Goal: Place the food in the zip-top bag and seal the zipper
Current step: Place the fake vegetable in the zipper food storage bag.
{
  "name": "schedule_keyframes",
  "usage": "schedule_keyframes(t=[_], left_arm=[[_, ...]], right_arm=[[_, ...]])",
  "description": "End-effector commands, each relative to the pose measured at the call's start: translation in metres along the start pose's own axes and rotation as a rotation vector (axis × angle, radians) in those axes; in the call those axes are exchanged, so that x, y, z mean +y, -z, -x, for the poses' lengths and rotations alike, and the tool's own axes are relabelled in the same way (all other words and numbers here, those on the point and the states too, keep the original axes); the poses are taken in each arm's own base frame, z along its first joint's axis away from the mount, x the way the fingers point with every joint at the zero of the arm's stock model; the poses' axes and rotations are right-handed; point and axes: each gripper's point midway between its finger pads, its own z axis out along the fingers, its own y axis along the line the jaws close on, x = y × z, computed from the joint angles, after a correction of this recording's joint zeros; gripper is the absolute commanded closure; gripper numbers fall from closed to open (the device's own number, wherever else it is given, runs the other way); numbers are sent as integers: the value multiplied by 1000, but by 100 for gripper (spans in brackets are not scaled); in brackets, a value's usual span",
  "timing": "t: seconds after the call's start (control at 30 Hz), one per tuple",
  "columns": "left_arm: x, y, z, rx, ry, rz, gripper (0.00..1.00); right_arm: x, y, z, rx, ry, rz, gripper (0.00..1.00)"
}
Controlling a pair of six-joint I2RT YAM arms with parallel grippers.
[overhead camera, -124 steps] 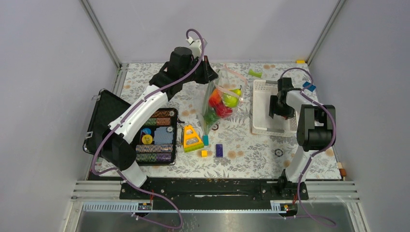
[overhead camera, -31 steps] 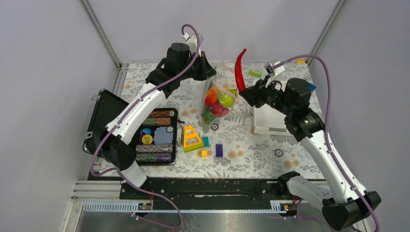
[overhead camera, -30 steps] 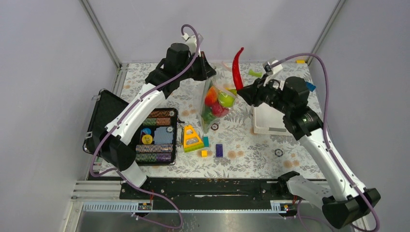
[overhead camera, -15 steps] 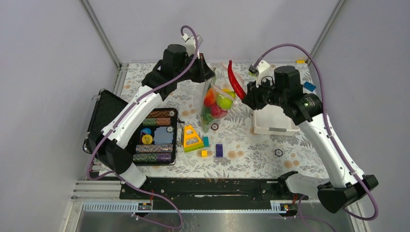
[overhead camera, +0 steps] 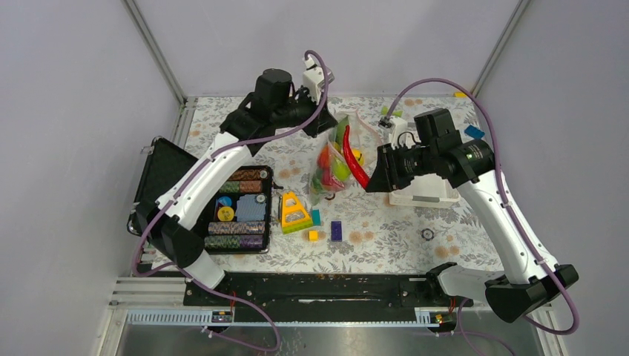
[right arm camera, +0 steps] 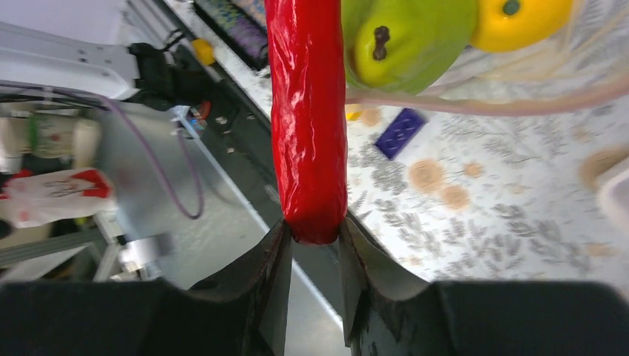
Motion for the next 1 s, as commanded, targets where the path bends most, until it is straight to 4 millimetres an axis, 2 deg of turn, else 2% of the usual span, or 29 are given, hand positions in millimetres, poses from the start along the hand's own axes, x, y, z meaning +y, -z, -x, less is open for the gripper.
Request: schedule_keyframes(t=[0.0,0.1,0.2,0.3,0.4,0.47,0.57,0.77,0.83,0.97], left_arm=[[-27,22,51,-99,-314,-137,100],[-30,22,59,-97,-385,-161,100],[-37,24,61,-106,-464,-202,100],[-48,24,45,-94,-580,-254,100],[-60,23,32,-93,-626,-275,100],[-64,22,28,-111,-636,-282,100],[-69,21,28,-134,-608,-276,100],[-79,14,40,-173,-457,-222,100],[-84,12,44,-183,-407,-211,100],[-80,5,58,-194,-272,-132,100]], right_arm=[[43,11,-2,32,-233,158,100],[62,10,-1,102,-369,268,100],[67,11,5,112,-417,289,100],[77,14,13,112,-489,340,100],[72,13,26,77,-562,348,100],[62,10,39,32,-643,357,100],[36,1,52,-35,-756,306,100],[-1,-4,70,-225,-759,121,100],[-11,-5,80,-303,-777,95,100],[-25,-5,94,-449,-776,27,100]])
